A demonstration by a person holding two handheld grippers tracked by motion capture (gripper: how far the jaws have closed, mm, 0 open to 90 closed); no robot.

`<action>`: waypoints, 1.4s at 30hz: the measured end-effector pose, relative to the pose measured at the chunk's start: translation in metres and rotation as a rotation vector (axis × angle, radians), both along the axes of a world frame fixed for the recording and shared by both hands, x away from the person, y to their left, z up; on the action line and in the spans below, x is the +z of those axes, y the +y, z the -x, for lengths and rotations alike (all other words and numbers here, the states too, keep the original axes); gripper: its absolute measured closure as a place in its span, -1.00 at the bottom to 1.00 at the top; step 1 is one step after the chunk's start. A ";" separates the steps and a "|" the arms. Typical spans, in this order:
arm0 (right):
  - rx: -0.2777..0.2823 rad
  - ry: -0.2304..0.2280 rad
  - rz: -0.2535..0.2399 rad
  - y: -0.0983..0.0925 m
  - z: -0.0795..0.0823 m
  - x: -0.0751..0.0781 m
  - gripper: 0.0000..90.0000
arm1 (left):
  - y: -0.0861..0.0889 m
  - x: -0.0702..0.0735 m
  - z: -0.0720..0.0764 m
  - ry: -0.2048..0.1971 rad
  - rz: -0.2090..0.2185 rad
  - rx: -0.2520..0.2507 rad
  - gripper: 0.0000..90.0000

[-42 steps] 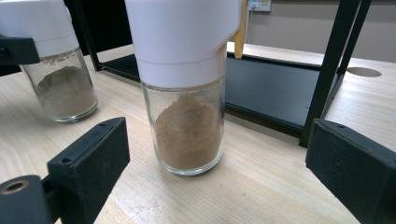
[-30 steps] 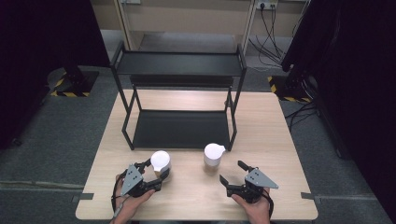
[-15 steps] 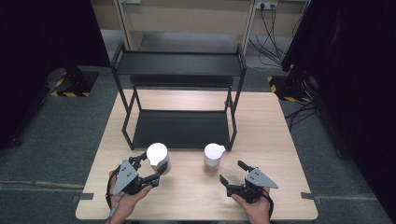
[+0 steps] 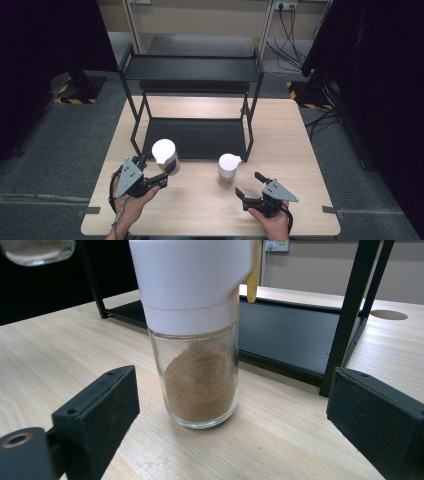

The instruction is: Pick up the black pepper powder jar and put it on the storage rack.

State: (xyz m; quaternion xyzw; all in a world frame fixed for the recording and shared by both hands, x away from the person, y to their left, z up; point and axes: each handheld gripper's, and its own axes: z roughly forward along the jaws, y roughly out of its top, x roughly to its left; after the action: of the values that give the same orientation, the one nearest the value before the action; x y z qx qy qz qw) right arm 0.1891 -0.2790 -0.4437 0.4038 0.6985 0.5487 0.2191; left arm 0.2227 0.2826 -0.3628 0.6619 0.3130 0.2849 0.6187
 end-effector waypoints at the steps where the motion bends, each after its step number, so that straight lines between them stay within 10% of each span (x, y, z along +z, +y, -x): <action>1: 0.000 -0.001 0.002 0.000 0.000 0.000 -0.85 | -0.001 0.002 -0.001 -0.003 -0.001 0.000 -0.33; 42: -0.008 0.001 -0.002 0.000 0.001 0.000 -0.84 | -0.005 0.070 -0.038 -0.065 0.013 0.133 -0.32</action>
State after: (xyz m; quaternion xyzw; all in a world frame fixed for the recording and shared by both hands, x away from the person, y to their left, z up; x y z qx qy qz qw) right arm 0.1885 -0.2785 -0.4437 0.4070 0.6967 0.5481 0.2204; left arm 0.2610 0.2774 -0.2931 0.6261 0.3377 0.3446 0.6126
